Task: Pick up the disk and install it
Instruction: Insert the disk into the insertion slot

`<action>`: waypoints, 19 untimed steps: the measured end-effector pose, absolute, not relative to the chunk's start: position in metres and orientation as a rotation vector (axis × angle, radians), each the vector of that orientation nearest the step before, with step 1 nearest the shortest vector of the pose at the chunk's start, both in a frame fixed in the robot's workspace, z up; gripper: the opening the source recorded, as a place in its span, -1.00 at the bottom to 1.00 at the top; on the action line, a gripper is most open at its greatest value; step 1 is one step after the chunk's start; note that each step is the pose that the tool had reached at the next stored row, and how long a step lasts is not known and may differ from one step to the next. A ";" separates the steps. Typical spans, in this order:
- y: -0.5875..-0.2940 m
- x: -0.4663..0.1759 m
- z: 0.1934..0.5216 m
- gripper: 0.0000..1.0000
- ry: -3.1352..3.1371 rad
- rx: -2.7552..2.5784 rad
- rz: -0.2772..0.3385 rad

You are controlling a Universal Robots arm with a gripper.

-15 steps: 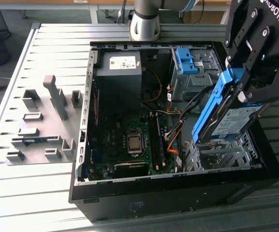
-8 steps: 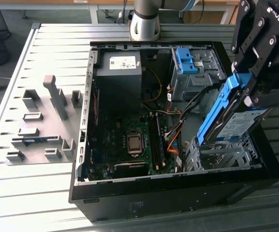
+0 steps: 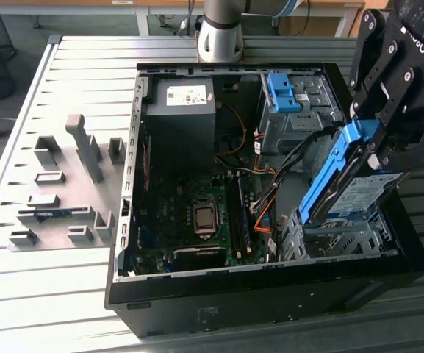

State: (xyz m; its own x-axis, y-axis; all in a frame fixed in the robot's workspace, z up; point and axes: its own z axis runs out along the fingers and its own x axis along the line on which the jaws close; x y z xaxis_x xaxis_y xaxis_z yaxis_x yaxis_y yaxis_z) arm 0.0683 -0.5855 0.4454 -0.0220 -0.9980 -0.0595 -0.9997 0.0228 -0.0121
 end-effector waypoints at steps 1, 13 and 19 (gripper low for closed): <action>-0.586 0.068 0.445 -0.26 2.210 -2.160 0.051; -0.584 0.068 0.440 -0.26 2.218 -2.152 0.051; -0.584 0.068 0.436 -0.26 2.223 -2.146 0.050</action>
